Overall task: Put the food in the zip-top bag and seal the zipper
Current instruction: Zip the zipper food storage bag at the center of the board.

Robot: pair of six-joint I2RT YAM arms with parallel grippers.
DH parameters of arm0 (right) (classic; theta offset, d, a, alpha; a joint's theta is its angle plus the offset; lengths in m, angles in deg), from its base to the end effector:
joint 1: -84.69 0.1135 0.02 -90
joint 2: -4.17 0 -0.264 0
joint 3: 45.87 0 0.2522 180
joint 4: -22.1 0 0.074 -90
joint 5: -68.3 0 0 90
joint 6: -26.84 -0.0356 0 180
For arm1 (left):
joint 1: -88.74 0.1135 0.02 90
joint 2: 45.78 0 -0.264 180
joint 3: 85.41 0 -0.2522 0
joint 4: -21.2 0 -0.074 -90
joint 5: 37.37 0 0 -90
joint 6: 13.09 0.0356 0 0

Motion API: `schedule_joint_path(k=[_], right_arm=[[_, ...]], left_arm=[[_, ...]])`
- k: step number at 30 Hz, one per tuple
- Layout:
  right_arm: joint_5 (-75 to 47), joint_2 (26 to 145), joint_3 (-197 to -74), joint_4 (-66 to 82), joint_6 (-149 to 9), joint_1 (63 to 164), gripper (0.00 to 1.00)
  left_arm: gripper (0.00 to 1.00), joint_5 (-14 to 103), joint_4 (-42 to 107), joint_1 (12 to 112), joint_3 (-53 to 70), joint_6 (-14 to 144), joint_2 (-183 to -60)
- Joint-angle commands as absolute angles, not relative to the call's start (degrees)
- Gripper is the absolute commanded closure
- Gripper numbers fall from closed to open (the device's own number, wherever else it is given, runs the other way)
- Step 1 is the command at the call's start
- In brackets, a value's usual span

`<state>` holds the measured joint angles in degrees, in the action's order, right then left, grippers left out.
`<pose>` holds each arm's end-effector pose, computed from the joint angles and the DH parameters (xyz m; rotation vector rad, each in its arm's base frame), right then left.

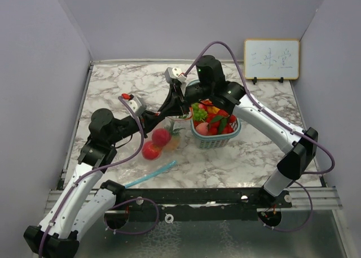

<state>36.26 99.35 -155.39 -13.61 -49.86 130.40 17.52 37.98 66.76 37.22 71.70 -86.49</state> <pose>0.2400 0.2893 0.4050 -1.5288 1.2731 1.3442 0.1450 -0.0806 0.3578 0.7155 1.4731 -0.8465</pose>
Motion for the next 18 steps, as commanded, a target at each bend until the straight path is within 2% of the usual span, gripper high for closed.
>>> schedule_joint_path(k=[1, 6, 10, 18], right_arm=[[38.1, 99.8, -157.7, -15.3, -49.8, 130.7, 0.99], [35.0, 99.1, -157.2, -14.9, -49.5, 130.6, 0.99], [30.5, 99.9, -157.4, -16.5, -48.0, 130.4, 0.99], [29.8, 102.2, -157.3, -18.7, -44.7, 130.0, 0.99]], left_arm=[[1.00, 14.0, 34.8, 66.8, 35.1, 72.6, -87.4], [1.00, 12.0, 39.2, 66.8, 34.7, 73.7, -87.6], [1.00, 16.0, 43.2, 66.8, 33.1, 74.9, -85.1], [1.00, 21.3, 47.9, 66.7, 28.6, 76.5, -82.8]])
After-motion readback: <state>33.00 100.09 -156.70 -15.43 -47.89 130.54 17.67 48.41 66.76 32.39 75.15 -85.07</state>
